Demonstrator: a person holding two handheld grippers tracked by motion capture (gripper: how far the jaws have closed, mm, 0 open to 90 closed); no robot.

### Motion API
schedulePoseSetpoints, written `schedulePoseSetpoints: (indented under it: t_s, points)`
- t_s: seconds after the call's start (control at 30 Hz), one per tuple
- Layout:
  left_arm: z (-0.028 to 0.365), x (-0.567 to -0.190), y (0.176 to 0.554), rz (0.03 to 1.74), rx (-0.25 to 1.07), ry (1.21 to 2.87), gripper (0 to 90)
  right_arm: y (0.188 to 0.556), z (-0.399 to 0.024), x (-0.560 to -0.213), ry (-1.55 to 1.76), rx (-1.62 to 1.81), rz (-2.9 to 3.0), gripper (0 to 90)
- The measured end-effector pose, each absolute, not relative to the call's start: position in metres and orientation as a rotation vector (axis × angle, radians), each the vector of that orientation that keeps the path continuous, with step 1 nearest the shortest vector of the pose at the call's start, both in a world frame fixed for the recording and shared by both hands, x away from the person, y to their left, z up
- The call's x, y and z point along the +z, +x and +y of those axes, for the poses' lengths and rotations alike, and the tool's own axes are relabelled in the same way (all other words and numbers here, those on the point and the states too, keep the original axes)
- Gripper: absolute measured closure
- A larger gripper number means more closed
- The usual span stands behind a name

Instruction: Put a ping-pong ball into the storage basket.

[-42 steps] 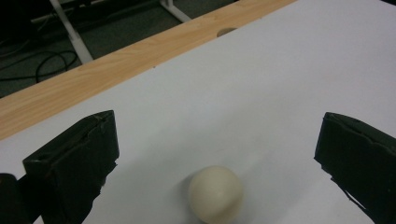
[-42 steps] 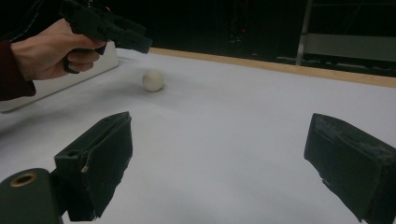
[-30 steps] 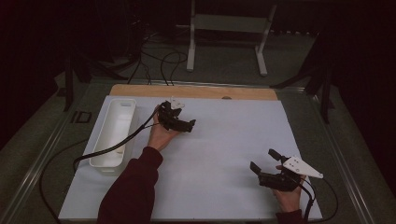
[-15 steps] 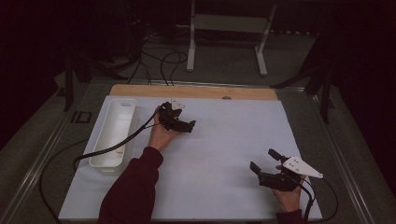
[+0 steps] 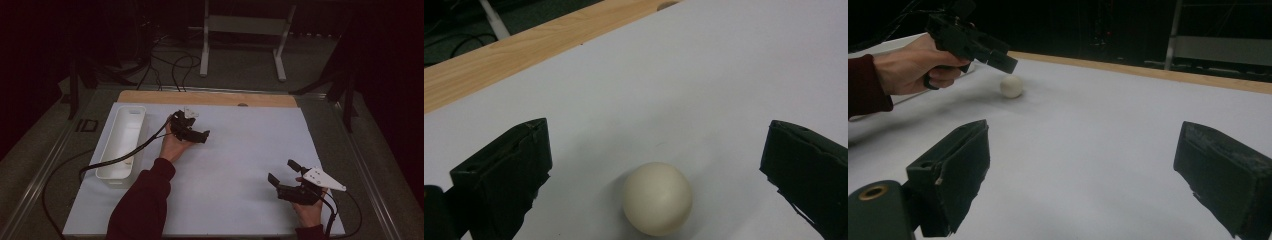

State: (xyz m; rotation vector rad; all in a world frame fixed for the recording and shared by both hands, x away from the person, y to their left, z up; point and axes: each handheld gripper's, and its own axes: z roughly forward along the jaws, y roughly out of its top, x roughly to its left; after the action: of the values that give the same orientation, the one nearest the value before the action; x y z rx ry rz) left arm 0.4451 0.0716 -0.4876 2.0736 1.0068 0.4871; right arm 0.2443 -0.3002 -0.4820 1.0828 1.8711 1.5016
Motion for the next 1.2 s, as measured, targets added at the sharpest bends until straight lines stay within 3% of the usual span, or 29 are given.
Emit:
schedulePoseSetpoints:
  t_s: [1.2]
  points:
    - [0.07,-0.506,0.444,1.037,0.474,2.105,1.3,0.244,-0.3,-0.482,1.082,1.503,1.872,7.7]
